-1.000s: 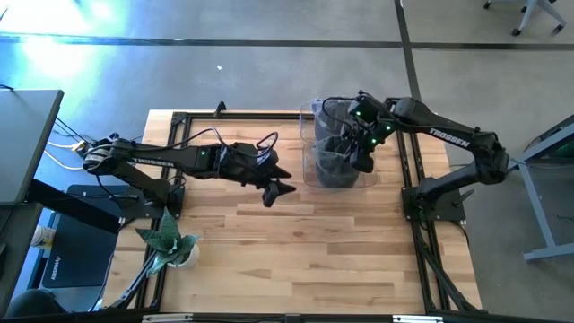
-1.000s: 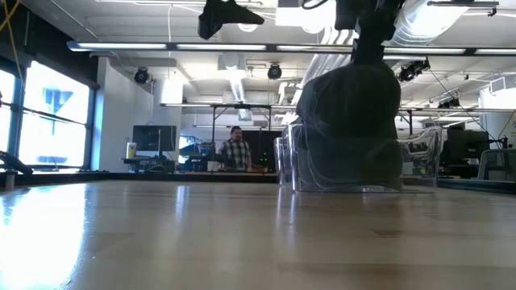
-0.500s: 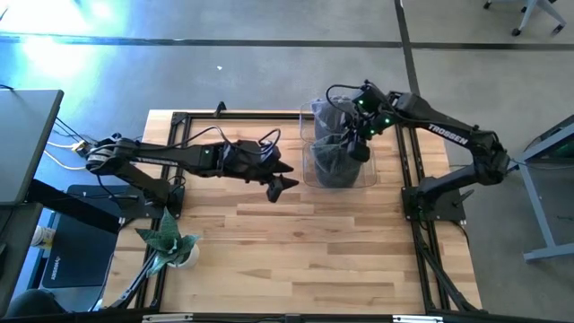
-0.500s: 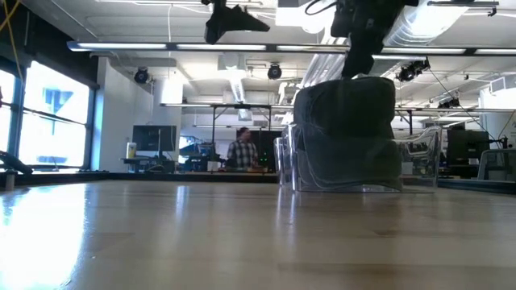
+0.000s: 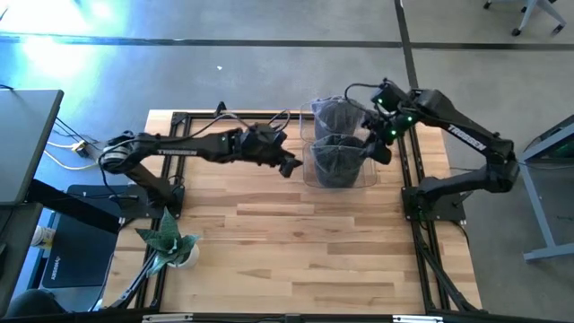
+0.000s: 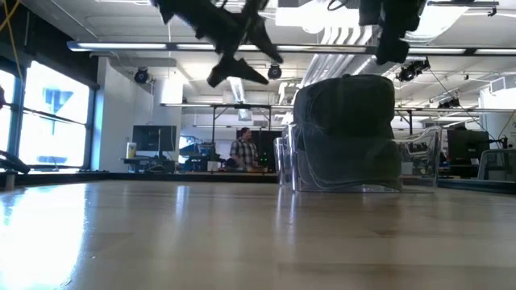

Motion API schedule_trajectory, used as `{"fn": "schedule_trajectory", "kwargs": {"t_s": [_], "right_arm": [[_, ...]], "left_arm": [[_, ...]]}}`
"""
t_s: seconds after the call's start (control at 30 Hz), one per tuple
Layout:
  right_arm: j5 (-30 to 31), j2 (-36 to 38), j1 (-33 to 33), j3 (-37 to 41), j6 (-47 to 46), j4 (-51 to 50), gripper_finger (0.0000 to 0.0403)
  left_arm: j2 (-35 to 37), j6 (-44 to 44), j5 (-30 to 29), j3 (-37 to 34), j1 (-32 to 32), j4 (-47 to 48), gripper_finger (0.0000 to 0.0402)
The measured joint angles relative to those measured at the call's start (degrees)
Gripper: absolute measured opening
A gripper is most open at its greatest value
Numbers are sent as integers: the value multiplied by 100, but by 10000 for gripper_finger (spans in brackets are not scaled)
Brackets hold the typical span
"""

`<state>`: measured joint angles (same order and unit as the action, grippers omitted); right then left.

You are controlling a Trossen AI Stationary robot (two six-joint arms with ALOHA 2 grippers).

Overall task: Pick & Place hat
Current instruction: Put the black cap into the bottom transparent bin

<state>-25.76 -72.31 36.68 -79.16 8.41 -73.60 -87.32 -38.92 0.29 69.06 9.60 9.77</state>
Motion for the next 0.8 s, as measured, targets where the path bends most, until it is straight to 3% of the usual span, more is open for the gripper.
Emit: {"fn": "schedule_trajectory", "kwargs": {"t_s": [0.07,0.2,0.27,0.43,0.53,0.7,0.8], "right_arm": [[124,78,-26,196,-90,-40,195],[1438,191,-33,531,-71,-26,180],[1778,280,-7,602,26,-98,173],[1796,430,0,625,1268,-473,166],[1931,467,-4,814,2228,-191,170],[2196,452,-7,1424,3134,560,203],[2340,452,-42,1679,3484,792,237]], "left_arm": [[-171,160,33,-5,191,-74,218],[-598,933,68,-12,442,-386,178],[-749,1322,97,7,519,-658,163],[-822,2801,813,86,637,-722,140],[-807,3614,932,296,610,-694,136],[-1220,4099,1120,728,618,-676,139],[-1415,4328,1249,906,618,-550,161]]}}
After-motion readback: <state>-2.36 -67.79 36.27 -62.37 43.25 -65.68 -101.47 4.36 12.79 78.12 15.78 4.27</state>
